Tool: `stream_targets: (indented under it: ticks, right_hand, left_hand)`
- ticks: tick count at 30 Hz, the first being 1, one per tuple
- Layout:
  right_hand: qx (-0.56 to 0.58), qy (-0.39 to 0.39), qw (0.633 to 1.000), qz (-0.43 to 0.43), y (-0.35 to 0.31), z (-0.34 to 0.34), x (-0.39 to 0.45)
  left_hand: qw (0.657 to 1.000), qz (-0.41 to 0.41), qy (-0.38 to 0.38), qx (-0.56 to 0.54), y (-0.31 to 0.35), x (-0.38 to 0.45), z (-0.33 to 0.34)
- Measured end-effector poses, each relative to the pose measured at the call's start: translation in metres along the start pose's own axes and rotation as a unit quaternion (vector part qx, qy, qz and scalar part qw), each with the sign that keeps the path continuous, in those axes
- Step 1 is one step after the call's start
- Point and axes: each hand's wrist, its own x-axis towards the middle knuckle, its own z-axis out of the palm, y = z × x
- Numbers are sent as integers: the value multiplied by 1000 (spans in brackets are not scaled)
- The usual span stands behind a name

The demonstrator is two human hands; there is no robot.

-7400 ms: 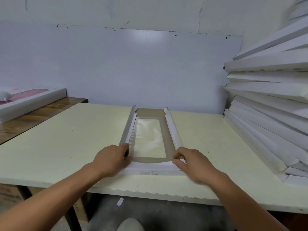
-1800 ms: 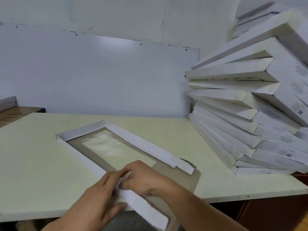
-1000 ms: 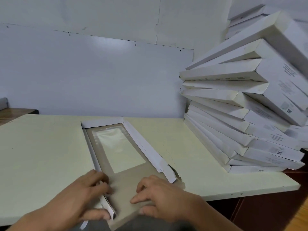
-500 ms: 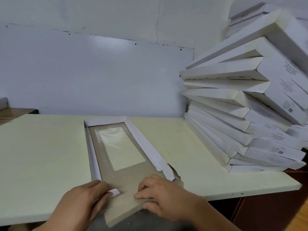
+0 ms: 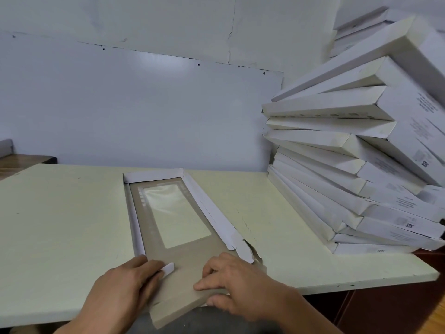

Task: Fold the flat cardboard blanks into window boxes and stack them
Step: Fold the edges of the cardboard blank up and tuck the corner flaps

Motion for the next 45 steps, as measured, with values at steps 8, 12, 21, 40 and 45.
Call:
stream_targets:
  ticks: [8,12,21,40,45]
  right_hand:
    - [5,10,1000,3,0,2,1]
    - [7,12,1000,7,-1,3,1]
    - [3,28,1000,0,-4,5,0]
    - [-17,25,999,17,-16,10,9]
    - [-46,31,998,20,-23,14,13]
  left_hand:
    - [1000,4,-26,-14,5,0,-1]
    - [1000,3,-26,-12,5,-1,0]
    - [1000,2,-21,-4,4,-3,-1]
    - [996,73,18,-46,6,4,-16]
    - [992,99,-20,-78,-2,10,-17]
